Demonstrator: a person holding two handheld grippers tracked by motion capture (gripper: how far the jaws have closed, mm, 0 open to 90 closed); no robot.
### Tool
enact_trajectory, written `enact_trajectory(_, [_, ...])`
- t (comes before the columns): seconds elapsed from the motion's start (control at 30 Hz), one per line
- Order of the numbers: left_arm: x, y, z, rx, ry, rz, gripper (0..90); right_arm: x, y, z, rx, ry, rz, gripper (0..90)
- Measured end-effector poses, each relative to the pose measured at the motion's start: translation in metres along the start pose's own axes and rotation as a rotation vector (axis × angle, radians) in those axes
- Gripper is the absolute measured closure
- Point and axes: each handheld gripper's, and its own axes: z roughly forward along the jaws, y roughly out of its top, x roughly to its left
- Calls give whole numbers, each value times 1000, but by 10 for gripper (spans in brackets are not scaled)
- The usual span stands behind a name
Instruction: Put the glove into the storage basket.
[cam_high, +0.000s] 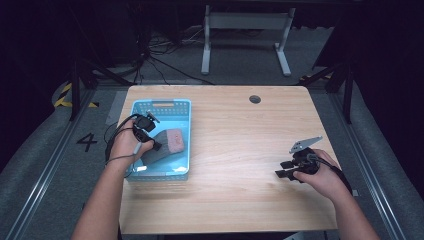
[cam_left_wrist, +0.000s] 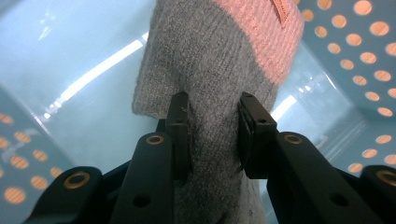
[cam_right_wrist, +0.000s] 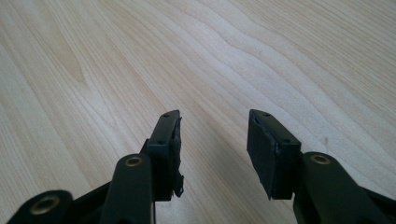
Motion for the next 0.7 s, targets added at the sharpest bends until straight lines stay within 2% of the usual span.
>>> enact_trajectory(0.1, [-1,2,4,6,-16,17,697,0,0,-1,-4,1,3,557])
enact_trajectory(0.3, [3,6,12,32,6,43,689,0,0,-1,-8,4,-1,555])
enact_trajectory(0.43, [5,9,15,37,56,68,653,0,0,0,-9,7,-3,553])
enact_trajectory(0.53, [7,9,17,17,73,98,582,0,1,0,-10,10,-6,551])
enact_trajectory(0.6, [10,9,19,5,115,112,515,1,2,0,-12,15,-11,544])
enact_trajectory(0.63, [11,9,19,-1,128,115,480,1,2,0,-12,15,-12,543])
enact_trajectory(0.7, [13,8,18,-8,143,106,479,1,3,0,-15,15,-11,542])
